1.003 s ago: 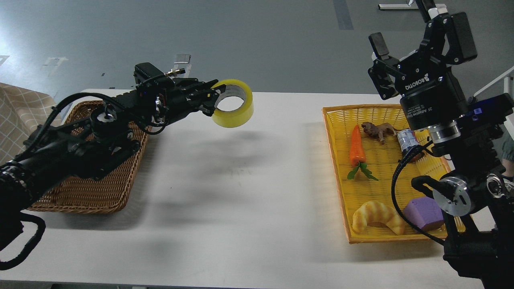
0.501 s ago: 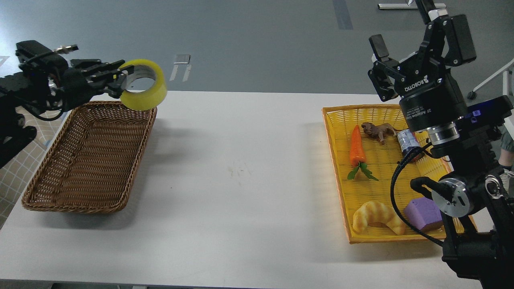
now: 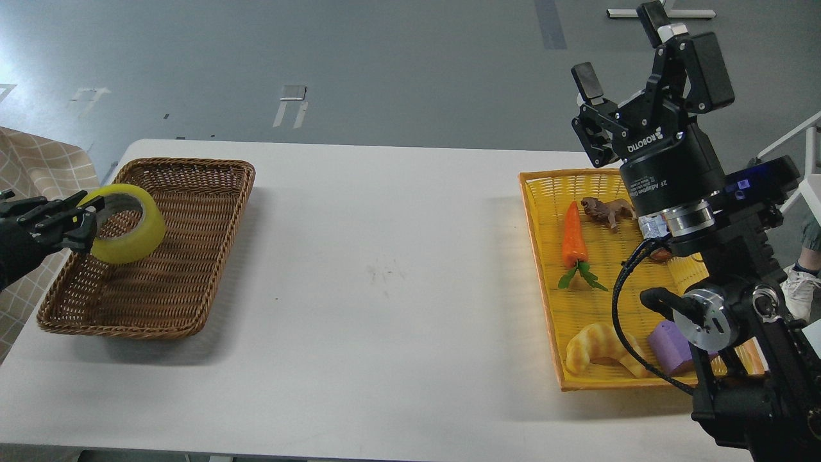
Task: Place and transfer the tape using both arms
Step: 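Lower the tape roll into the wicker basket and open the left gripper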
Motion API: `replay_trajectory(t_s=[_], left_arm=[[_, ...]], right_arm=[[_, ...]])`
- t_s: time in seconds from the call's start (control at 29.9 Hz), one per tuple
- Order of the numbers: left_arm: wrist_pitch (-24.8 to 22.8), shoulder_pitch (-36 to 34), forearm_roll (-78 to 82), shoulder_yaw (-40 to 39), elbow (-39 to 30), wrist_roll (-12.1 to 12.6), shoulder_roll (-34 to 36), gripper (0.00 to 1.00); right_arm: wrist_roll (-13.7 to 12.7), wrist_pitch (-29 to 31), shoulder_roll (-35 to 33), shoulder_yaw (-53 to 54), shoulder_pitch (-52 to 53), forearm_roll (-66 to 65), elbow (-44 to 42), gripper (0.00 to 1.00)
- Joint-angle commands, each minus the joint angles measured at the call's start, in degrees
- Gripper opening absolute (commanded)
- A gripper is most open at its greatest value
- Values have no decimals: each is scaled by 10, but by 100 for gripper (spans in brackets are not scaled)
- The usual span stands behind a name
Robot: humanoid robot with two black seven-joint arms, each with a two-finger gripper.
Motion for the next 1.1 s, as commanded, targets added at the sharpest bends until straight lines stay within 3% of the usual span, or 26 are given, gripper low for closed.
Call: replay_trajectory(t_s=[0.0, 0.6, 0.7, 0.74, 0.8, 0.87, 1.07], left_arm=[[1, 3, -8, 0, 6, 0, -11, 10], [0, 23, -14, 0, 5, 0, -38, 16], [-2, 23, -24, 0, 5, 0, -49, 35], [-6, 21, -33, 0, 5, 0, -51, 54], [-7, 20, -48, 0, 5, 0, -51, 69], [-8, 20, -87, 0, 5, 0, -50, 92], [-39, 13, -132, -3, 5, 0, -50, 97]], right_arm=[[0, 0, 0, 0, -3, 0, 1, 100], [0, 0, -1, 1, -11, -9, 1, 100], [0, 0, -1, 1, -11, -9, 1, 100], [0, 0, -1, 1, -12, -9, 2, 100], [0, 0, -1, 1, -12, -9, 2, 100], [0, 0, -1, 1, -13, -9, 2, 100], [0, 0, 0, 1, -15, -9, 2, 100]])
